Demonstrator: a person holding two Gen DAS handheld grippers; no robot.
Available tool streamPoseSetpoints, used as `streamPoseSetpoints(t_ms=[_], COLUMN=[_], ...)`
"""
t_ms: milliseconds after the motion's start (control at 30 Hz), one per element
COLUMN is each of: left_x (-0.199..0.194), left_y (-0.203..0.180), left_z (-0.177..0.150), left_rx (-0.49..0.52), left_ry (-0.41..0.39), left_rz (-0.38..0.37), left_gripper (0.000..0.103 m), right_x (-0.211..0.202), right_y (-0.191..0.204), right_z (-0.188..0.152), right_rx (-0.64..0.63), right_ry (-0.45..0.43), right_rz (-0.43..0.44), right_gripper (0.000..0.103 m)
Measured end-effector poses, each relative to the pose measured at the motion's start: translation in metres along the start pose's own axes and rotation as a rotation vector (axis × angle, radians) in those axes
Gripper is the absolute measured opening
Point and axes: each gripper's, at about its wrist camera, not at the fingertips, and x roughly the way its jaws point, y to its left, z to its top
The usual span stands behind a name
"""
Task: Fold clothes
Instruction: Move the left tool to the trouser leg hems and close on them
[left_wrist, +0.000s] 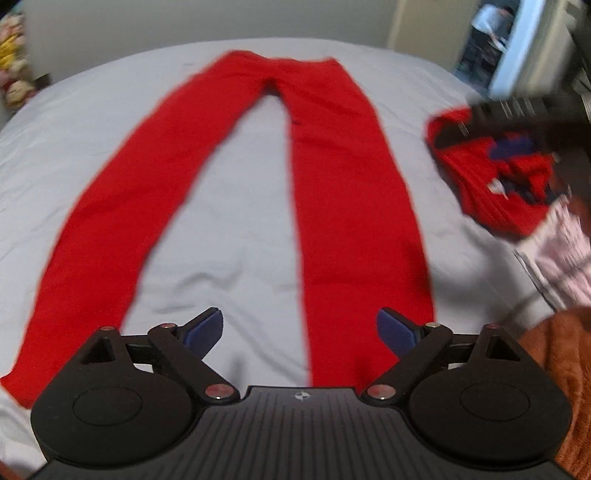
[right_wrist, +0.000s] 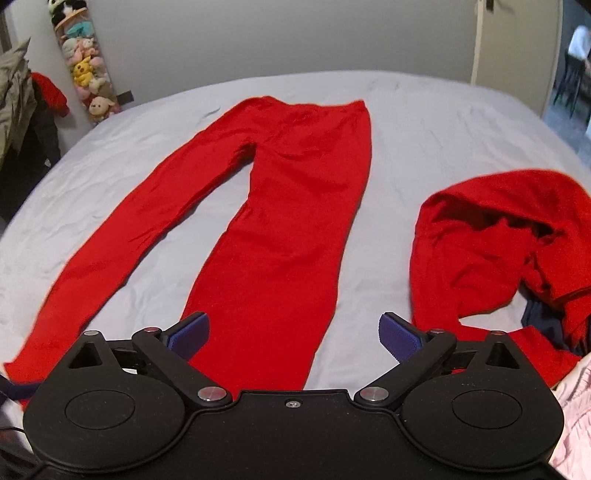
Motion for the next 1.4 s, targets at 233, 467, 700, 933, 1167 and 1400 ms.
streamPoseSetpoints(t_ms=[233, 467, 700, 933, 1167, 1400], left_x=[0.039, 0.064, 0.079, 0.076, 0.069, 0.049], left_y=[-0.045, -0.082, -0.093, -0.093, -0.074, -0.046], left_z=[0.006, 0.001, -0.005, -0.008, -0.002, 0.010], left_rx=[0.017, 0.059, 0.085, 0.108, 0.029, -0.030], left_ry=[0.095, 0.182, 0.209, 0.192, 0.182, 0.167], left_rz=[-0.021, 0.022, 0.049, 0.048, 0.015, -0.044], left_gripper=[0.078, 0.074, 0.074, 0.030, 0.006, 0.005], right_x=[-0.017, -0.036, -0.034, -0.022, -0.001, 0.038], right_y=[-0.033, -0.058, -0.074, -0.087, -0.101, -0.119], right_z=[0.018, 0.031, 0.026, 0.018, 0.033, 0.073], right_rx=[-0.015, -0.041, -0.058, -0.027, 0.067, 0.258], right_ry=[0.014, 0.009, 0.030, 0.046, 0.070, 0.100], right_rz=[-0.042, -0.059, -0.045, -0.020, 0.024, 0.109], right_gripper=[0.099, 0.099, 0.099, 0.099, 0.099, 0.099])
